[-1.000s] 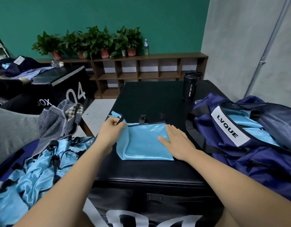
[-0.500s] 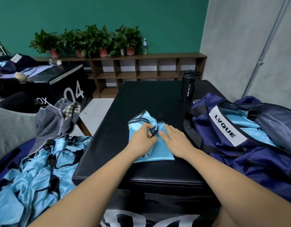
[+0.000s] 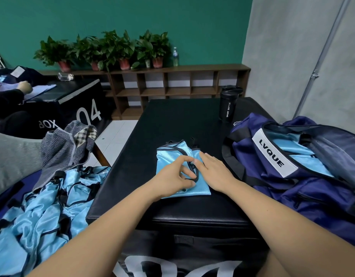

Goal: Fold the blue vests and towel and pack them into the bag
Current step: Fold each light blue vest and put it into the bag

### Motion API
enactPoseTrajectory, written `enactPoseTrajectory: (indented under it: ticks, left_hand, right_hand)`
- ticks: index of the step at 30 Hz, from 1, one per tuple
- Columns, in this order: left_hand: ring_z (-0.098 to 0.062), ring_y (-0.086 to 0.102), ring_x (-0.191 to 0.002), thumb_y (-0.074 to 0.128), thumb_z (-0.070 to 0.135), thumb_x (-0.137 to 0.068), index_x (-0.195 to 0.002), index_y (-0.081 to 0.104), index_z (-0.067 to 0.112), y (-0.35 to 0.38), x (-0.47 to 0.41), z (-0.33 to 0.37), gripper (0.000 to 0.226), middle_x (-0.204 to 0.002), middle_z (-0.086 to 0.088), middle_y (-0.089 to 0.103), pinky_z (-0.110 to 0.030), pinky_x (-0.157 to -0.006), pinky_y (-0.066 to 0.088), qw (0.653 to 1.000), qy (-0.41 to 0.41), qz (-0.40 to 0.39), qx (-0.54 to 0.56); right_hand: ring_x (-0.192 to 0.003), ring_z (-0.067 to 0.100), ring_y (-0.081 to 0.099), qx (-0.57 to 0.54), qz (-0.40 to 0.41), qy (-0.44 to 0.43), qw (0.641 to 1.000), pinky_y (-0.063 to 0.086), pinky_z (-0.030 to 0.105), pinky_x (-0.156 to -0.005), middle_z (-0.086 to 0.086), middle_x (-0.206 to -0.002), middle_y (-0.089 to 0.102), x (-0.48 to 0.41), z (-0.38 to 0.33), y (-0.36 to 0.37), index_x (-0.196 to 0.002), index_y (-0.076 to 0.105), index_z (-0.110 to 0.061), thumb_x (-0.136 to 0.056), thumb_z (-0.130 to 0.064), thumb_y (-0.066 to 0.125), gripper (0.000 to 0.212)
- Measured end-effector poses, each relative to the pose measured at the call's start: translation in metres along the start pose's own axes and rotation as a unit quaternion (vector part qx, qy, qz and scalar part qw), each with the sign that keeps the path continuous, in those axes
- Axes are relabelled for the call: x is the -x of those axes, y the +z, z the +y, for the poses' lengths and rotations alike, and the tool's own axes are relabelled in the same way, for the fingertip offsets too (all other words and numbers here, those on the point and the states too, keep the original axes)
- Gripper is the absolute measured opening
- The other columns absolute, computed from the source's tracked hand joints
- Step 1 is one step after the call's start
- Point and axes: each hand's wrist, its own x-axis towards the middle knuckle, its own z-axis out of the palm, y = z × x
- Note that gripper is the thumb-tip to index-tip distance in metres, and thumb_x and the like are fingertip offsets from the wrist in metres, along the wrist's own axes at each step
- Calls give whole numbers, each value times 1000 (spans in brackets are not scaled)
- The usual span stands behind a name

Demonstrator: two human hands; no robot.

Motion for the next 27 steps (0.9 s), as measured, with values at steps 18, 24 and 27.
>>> enactPoseTrajectory:
  ticks: [18,24,27]
  left_hand:
    - [-2,60,-100,86,55,-80,-107,71,37,-30,29,-25,35,-103,20,65,-28,-90,52,941,114,4,-318]
    - [-6,56,-87,73,43,-90,-96,67,34,-19,28,-28,13,-95,14,59,-36,-79,53,896,193,39,-398]
    - [-8,50,-78,68,38,-88,-91,64,33,-14,28,-29,7,-90,12,57,-35,-72,51,880,219,64,-416]
  right_hand:
    - [-157,22,28,-6,33,-36,999,21,35,-126,3,-171,32,13,-4,-10,-167,26,-15,-113,-32,43,59]
    - [-156,20,29,-26,70,-73,995,23,41,-127,-2,-171,30,13,-3,-5,-162,38,-21,-112,-31,47,52]
    - [-151,15,33,-19,111,-153,982,27,41,-123,-7,-162,43,21,-10,-8,-149,56,-27,-109,-33,53,40]
